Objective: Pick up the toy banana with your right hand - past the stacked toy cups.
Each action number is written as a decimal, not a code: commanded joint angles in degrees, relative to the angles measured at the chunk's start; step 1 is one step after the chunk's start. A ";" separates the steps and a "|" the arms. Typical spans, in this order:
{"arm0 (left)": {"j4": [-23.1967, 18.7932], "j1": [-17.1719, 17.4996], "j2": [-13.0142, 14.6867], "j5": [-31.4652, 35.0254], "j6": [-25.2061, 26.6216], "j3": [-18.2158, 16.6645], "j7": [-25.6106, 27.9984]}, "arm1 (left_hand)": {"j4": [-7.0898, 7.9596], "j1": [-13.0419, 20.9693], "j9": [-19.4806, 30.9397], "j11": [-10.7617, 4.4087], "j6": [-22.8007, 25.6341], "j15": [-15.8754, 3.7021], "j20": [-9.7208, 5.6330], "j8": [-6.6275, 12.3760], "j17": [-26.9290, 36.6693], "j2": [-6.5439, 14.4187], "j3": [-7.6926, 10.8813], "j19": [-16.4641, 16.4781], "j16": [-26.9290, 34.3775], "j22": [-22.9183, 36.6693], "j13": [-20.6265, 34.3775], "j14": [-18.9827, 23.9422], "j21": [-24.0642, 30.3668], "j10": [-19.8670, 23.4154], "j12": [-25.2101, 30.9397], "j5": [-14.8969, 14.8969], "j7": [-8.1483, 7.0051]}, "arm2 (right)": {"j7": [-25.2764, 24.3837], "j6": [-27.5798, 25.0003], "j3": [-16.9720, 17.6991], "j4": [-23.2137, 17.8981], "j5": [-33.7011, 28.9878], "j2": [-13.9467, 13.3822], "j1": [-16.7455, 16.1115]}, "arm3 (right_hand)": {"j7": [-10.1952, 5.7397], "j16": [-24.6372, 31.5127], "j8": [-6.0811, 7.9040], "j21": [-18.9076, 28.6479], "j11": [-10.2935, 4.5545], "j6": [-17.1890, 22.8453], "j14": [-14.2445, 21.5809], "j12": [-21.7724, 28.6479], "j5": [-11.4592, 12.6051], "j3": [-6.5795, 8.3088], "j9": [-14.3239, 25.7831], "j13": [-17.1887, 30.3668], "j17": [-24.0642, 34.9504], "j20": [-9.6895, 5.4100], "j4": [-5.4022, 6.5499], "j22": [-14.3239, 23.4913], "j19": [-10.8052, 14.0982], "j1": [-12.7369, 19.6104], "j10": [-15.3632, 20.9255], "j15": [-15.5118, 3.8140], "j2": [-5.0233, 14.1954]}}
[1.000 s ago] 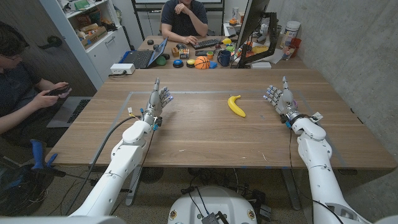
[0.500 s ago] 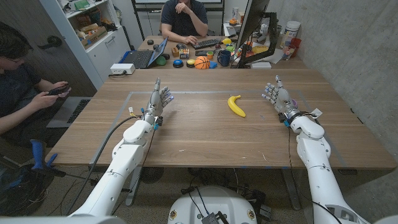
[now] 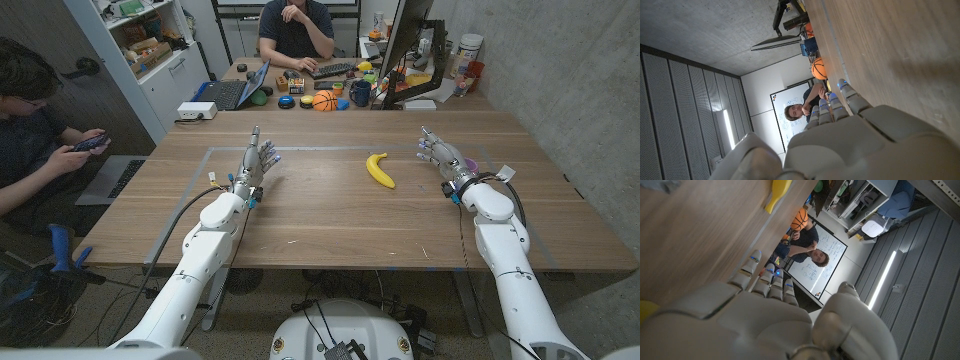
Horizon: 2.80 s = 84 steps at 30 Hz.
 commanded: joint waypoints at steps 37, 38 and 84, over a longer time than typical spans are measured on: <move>-1.33 1.59 0.16 -0.62 -0.80 -0.70 -0.47 | -0.36 0.95 0.17 -0.24 0.03 -0.31 0.65 -0.25 0.27 1.29 -0.41 0.19 -0.11 0.22 -0.21 0.35 -0.08 0.21 -0.24 0.31 -0.41 | -9.35 -22.01 -23.61 -16.74 -40.65 -6.81 -3.16 | -2.93 0.31 2.93 -0.62 -1.72 9.41 5.49 2.14 0.65 0.84 0.85 0.88 0.47 0.23 -4.09 0.57 5.00 7.91 6.01 -1.75 -0.03; -1.04 1.53 0.15 -0.85 -1.24 -0.75 -0.93 | -0.37 0.97 0.17 -0.25 0.03 -0.27 0.68 -0.26 0.27 1.31 -0.40 0.17 -0.11 0.22 -0.21 0.34 -0.09 0.24 -0.23 0.31 -0.44 | -9.02 -22.62 -24.27 -16.70 -41.60 -6.85 -2.95 | -2.99 0.26 2.97 -0.65 -1.75 9.56 5.45 2.15 0.65 0.83 0.86 0.89 0.47 0.21 -4.11 0.57 5.02 7.96 6.07 -1.75 -0.03; -6.49 5.22 0.55 -1.25 -3.11 -1.41 -1.52 | -1.02 1.94 0.16 -0.91 0.76 -0.78 0.79 -0.09 0.25 2.28 -0.39 0.50 -0.07 0.23 -0.38 0.77 -0.04 0.97 -0.04 0.07 -1.25 | -7.08 -33.73 -29.53 -7.92 -57.32 -3.94 2.09 | -1.29 -0.02 2.99 -0.99 -1.68 12.95 7.13 2.85 0.69 -0.94 1.22 1.07 0.52 -1.58 -4.44 0.61 8.18 8.18 9.09 -2.33 -1.79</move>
